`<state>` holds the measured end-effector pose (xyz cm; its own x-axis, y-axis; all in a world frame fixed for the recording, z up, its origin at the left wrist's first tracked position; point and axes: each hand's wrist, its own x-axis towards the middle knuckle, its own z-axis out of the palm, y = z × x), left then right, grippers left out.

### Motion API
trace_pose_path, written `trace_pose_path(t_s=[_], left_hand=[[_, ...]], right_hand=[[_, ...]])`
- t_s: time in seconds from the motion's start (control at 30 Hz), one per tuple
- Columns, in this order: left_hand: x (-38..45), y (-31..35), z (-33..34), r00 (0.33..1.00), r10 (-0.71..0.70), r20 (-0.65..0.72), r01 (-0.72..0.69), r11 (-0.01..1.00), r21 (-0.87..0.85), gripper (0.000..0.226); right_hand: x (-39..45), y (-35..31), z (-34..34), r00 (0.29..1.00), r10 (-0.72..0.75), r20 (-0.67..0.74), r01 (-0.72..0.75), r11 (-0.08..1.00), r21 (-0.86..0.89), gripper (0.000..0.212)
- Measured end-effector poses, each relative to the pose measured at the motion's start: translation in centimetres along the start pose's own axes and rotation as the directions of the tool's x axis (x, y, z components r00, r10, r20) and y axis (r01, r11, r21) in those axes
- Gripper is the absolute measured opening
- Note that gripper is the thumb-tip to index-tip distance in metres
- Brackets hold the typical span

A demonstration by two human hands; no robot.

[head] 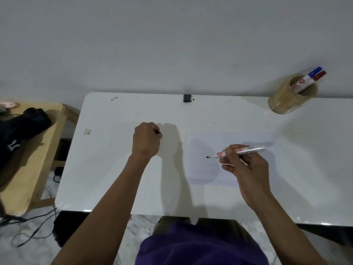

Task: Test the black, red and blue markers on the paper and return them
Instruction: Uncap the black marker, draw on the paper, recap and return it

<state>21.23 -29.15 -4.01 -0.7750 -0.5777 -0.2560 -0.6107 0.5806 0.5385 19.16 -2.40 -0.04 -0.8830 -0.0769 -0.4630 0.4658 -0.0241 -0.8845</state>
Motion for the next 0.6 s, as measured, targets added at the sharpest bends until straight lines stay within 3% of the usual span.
trace_pose_path(t_s=[0.23, 0.33, 0.4, 0.5, 0.6], left_hand=[[0.3, -0.5, 1.1, 1.000, -0.019, 0.022, 0.019, 1.000, -0.003, 0.028], [-2.4, -0.2, 1.0, 0.988, -0.028, -0.155, 0.026, 1.000, -0.014, 0.044], [-5.4, 0.2, 1.7, 0.957, 0.127, -0.260, -0.128, 0.992, 0.014, 0.043], [-8.9, -0.1, 4.5, 0.911, 0.395, -0.120, -0.373, 0.912, 0.173, 0.047], [-10.1, -0.9, 7.1, 0.897, 0.436, 0.073, -0.435, 0.842, 0.319, 0.054]], right_hand=[[1.7, 0.3, 0.0, 0.993, -0.114, 0.000, 0.114, 0.990, -0.082, 0.018], [3.1, 0.4, 0.2, 0.990, -0.132, 0.056, 0.137, 0.986, -0.099, 0.014], [4.3, 0.4, 0.6, 0.981, -0.153, 0.119, 0.166, 0.980, -0.110, 0.011], [6.3, 0.7, 1.7, 0.956, -0.219, 0.194, 0.244, 0.963, -0.118, 0.017], [8.2, 1.4, 3.1, 0.939, -0.267, 0.215, 0.306, 0.936, -0.173, 0.015]])
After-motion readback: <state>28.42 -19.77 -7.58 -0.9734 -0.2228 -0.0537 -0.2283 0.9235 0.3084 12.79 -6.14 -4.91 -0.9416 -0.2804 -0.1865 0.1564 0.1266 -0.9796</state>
